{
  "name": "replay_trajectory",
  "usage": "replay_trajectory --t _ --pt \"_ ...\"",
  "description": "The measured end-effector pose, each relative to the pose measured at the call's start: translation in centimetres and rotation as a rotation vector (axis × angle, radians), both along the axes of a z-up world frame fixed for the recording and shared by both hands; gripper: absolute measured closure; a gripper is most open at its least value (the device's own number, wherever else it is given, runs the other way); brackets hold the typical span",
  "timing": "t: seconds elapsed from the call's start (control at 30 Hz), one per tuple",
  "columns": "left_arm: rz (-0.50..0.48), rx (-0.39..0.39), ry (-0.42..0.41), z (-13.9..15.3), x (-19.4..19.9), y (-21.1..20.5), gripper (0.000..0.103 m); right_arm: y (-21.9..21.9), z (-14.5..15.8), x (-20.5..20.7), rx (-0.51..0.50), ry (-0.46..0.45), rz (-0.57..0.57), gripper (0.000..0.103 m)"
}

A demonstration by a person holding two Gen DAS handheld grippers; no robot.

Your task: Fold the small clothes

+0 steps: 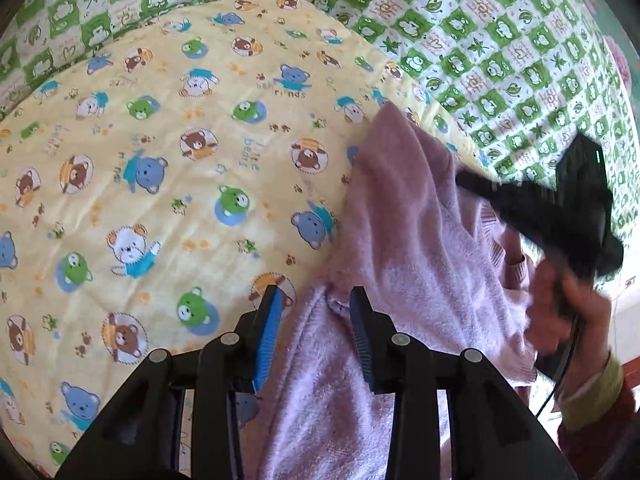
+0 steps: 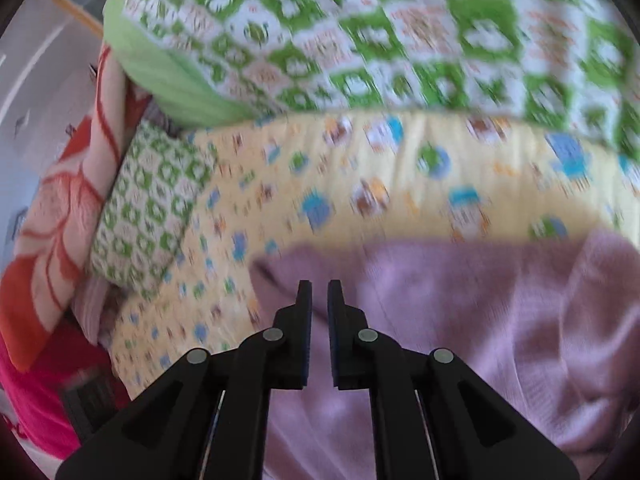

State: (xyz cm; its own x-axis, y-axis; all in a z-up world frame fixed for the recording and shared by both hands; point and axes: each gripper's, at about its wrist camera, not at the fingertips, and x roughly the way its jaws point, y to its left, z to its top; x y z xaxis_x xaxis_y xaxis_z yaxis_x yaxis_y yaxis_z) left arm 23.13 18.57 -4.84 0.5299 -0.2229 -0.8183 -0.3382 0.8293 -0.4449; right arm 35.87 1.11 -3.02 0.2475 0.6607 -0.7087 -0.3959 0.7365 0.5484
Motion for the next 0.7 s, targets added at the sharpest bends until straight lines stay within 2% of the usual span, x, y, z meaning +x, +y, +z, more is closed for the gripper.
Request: replay_trajectory --t 0.07,0.17,0.3,0.37,0.4,0.47,0.53,0.6,0.67,0.7 --pt "-0.009 0.01 0.004 0.0 0.5 -0.1 0.053 -1.0 -0.9 -1.4 -0.001 0.021 -0.01 0.094" --pt "-0.023 0.031 0.021 -0.6 1.0 -0.9 0.052 -1.5 -2.1 -3.5 0.051 0.066 -0.001 0.094" --pt "-0.035 0.019 0.038 -1.3 1.1 -1.5 0.052 -0.3 -2.8 -6.5 0.077 0.089 0.082 0.094" --pt "-0.063 0.025 0.04 -1.4 0.6 -1.9 0.051 0.2 -2.7 -7.5 0.094 0.094 0.107 0.094" --pt "-0.082 0.029 0.052 -1.6 0.1 -2.1 0.048 0.5 -2.7 -7.9 0.098 0.093 0.114 0.094" --pt "-0.116 0.043 0.09 -2.4 -0.8 -2.6 0.047 0.9 -3.1 -8.1 0.093 0.101 0.126 0.094" --pt "-0.144 0.069 0.145 -3.6 -1.4 -3.2 0.053 0.7 -4.1 -7.8 0.023 0.106 0.088 0.094" --pt "-0.166 0.118 0.147 -3.7 -2.5 -3.9 0.075 -0.3 -5.0 -7.1 -0.053 0.09 -0.005 0.094" --pt "-0.211 0.12 0.161 -3.8 -3.4 -4.2 0.092 -2.0 -5.3 -6.3 -0.013 0.11 -0.108 0.094" --pt "-0.222 0.121 0.163 -3.7 -3.8 -4.2 0.091 -2.9 -5.1 -6.2 0.007 0.114 -0.152 0.094"
